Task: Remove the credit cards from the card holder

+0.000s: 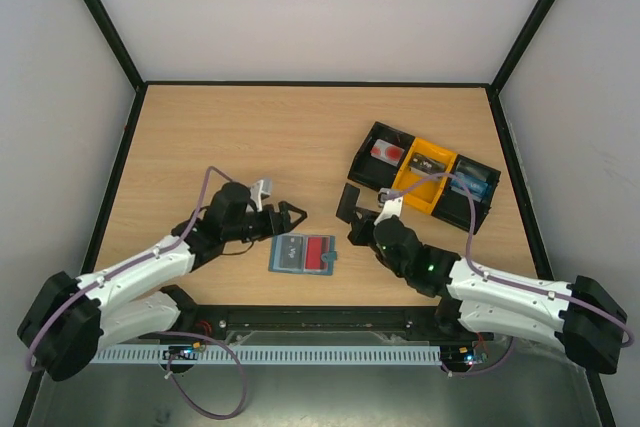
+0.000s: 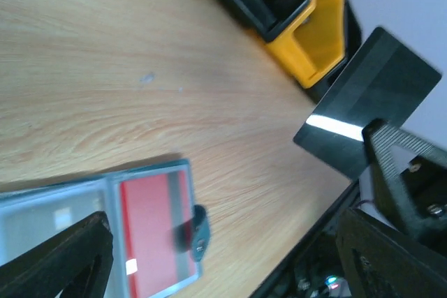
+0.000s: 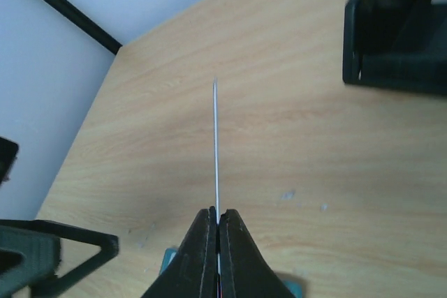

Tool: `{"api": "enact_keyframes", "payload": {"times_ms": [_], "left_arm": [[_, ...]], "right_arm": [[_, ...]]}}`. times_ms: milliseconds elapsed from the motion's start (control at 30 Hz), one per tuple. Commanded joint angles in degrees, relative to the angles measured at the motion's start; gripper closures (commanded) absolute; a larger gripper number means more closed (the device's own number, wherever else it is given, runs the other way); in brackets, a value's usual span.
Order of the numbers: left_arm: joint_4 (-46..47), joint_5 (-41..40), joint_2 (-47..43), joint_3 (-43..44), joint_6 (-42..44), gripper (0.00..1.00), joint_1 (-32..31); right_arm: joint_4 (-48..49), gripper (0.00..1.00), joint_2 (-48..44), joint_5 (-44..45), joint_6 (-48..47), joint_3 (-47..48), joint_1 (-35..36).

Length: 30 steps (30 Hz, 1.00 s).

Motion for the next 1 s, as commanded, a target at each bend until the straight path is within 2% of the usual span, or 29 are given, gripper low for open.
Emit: {"api": "enact_keyframes", "payload": {"times_ms": [0, 33, 167, 233, 367, 667, 833, 967], "left_arm": [[-7.4, 2.4, -2.4, 5.5, 1.5, 0.06, 2.0], [-8.8, 2.5, -2.5, 6.7, 1.8, 0.01, 2.4], [-17.2, 1.9, -1.6, 14.8, 5.3, 0.01, 2.6], [-18.4, 4.5, -0.7, 17.5, 6.3, 0.05, 2.7], [-16.0, 9.2, -0.1, 19.5, 3.8, 0.16, 2.8], [-8.5, 15.4, -0.5, 16.6, -2.7, 0.33, 3.0], [-3.0, 16.6, -1.1, 13.1, -7.1, 0.32, 3.0], [2.1, 20.3, -0.5, 12.0, -10.6, 0.32, 3.1]], "right_arm": [[-2.5, 0.98, -2.5, 6.4, -17.1, 2.9, 0.0], [-1.5, 0.98, -2.9, 6.4, -20.7, 3.1, 0.2], [4.4, 0.98, -4.1, 7.9, -35.4, 2.6, 3.0], [8.7, 0.98, -4.0, 8.2, -44.2, 1.6, 5.2], [15.3, 0.98, -0.5, 9.5, -54.3, 1.1, 8.7], [23.0, 0.98, 4.5, 13.6, -63.2, 0.5, 13.5], [21.7, 0.98, 5.5, 15.3, -66.2, 1.2, 15.1], [22.4, 0.98, 6.8, 14.7, -72.9, 0.8, 17.7]]}}
